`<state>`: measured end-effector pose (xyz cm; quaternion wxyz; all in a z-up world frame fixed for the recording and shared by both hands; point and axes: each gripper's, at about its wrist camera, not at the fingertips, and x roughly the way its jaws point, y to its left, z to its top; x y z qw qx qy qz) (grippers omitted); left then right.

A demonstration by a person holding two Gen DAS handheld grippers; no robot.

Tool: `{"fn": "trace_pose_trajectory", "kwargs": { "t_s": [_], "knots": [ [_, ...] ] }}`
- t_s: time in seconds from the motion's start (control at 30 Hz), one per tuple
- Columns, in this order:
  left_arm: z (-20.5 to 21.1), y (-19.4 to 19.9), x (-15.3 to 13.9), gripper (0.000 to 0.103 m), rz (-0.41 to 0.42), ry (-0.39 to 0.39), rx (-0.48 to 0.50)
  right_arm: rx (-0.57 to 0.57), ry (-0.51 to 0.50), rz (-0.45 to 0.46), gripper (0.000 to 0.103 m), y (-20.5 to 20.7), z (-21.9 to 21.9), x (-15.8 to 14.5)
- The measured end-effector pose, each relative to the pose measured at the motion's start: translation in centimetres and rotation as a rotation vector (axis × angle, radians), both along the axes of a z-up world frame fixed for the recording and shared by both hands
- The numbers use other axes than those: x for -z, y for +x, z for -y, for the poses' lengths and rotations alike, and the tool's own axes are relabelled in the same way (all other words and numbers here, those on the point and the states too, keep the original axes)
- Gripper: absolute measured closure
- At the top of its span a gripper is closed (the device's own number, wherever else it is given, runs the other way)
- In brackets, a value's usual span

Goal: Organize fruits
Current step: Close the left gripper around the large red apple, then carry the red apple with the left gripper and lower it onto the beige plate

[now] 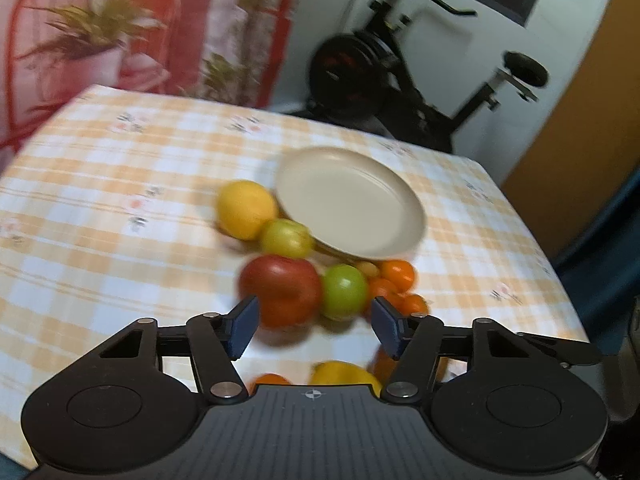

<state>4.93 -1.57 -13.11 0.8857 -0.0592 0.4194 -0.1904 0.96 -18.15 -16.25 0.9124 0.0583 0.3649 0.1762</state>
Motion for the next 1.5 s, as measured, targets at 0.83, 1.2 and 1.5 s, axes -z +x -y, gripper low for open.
{"fn": "trace_pose_trajectory", "kwargs": {
  "t_s": [0.83, 1.2, 1.5],
  "knots": [
    [4.4, 1.4, 4.1, 0.061, -0.219, -0.104, 0.249, 0.000, 0.048, -0.050, 0.044, -0.7, 0.6, 1.1],
    [4.2, 1.7, 4.5, 0.061, -0.219, -0.133, 0.245, 0.020, 0.117, -0.060, 0.043, -0.1, 1.3, 1.7],
    [3.9, 2.0, 2.9, 0.062, -0.159, -0.151, 0.247, 0.029, 0.108, -0.001, 0.044, 0.1, 1.2, 0.3]
  ]
}}
